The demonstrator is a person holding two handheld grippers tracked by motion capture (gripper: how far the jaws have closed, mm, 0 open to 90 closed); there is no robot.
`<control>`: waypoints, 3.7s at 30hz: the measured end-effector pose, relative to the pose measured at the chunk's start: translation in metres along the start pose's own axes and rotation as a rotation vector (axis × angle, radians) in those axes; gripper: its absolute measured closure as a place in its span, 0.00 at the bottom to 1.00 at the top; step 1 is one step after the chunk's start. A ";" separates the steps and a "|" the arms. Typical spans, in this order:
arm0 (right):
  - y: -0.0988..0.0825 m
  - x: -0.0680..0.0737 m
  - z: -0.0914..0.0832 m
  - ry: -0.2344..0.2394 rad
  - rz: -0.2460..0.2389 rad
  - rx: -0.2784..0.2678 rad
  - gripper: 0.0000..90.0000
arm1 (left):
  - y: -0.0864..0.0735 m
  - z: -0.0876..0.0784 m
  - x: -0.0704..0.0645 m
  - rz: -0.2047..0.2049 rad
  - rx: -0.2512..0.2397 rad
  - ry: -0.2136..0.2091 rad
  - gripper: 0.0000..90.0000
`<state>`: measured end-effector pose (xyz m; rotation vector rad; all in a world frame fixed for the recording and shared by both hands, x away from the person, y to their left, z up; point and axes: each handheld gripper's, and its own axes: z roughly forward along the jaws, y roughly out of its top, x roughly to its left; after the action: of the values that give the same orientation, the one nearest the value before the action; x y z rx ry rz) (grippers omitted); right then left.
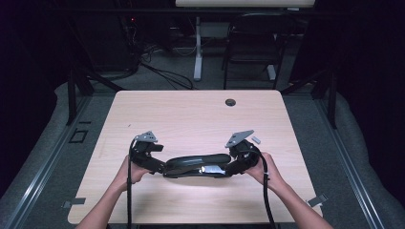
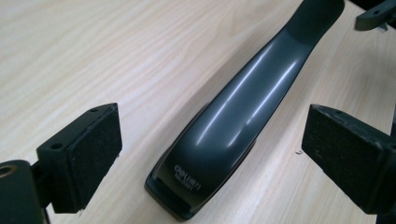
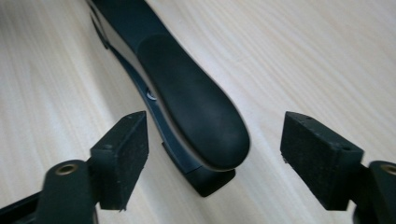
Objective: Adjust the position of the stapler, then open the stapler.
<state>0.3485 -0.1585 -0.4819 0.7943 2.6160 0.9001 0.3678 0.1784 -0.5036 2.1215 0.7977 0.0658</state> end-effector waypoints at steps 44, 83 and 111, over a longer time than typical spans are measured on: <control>-0.047 0.033 -0.015 -0.086 0.016 0.000 0.86 | 0.011 0.029 -0.109 0.173 -0.096 0.111 0.46; -0.050 0.024 0.046 -0.073 0.049 0.075 1.00 | -0.005 0.125 -0.123 0.115 -0.060 0.215 1.00; -0.056 0.019 0.049 -0.084 0.097 0.011 0.99 | -0.007 0.135 -0.119 0.068 -0.170 0.269 1.00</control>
<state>0.3295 -0.1606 -0.5559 0.9474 2.5307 0.8591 0.3121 0.0200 -0.5689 2.0012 0.8430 0.4478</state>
